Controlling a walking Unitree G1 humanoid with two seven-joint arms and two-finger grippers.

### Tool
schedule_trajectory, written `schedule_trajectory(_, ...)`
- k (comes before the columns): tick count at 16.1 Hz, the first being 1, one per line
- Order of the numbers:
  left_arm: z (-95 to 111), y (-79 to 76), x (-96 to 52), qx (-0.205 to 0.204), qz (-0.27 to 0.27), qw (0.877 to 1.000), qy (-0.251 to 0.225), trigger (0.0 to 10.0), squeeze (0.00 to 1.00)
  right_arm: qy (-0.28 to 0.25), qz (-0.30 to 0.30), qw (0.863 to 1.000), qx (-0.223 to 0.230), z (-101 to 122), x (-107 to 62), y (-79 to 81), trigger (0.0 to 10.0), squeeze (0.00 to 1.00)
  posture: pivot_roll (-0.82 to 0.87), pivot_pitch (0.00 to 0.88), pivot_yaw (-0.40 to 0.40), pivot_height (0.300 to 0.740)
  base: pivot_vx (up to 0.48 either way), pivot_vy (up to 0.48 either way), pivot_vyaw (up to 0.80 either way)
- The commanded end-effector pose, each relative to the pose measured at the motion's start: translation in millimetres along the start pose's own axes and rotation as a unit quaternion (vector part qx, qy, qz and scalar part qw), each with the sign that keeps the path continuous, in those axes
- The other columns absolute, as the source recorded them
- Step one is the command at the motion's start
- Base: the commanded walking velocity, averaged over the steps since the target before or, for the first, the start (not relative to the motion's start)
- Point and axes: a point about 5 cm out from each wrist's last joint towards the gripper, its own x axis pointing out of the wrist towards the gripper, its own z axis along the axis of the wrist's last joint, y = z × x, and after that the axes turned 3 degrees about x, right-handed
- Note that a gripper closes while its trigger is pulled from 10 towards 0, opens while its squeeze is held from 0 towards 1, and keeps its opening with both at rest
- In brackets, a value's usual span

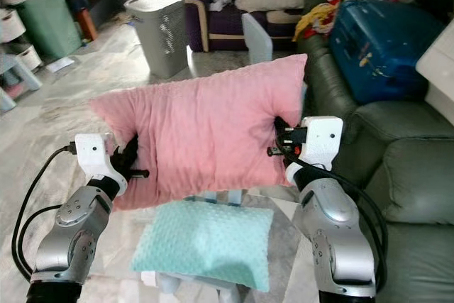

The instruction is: Move the pillow to the sofa

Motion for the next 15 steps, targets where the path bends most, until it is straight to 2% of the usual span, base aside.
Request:
schedule_trajectory(1,5,0.4,-3.3,0.002,-0.007,1.0,-0.005,10.0,0.0,-0.01,0.0,1.0,-0.001,7,-2.3,1.8,10.0,0.0,-0.17,0.0,0.051,0.74,0.0,0.0,-0.79)
schedule_trajectory(5,3,-4.3,-4.1,0.005,-0.023,1.0,0.001,10.0,0.0,-0.011,-0.001,1.0,0.001,8,-3.6,0.8,10.0,0.0,-0.18,0.0,0.053,0.74,0.0,0.0,-0.79)
schedule_trajectory(11,3,-10.9,-6.2,-0.009,-0.049,0.999,0.007,10.0,0.0,-0.01,0.0,1.0,-0.002,8,-7.2,1.3,10.0,0.0,-0.19,0.0,0.058,0.74,0.0,0.0,0.0)
schedule_trajectory(15,3,-9.0,-6.2,-0.013,-0.04,0.999,0.007,10.0,0.0,-0.007,-0.002,1.0,-0.003,8,-7.3,0.8,10.0,0.0,-0.19,0.0,0.057,0.74,0.0,-0.281,0.0)
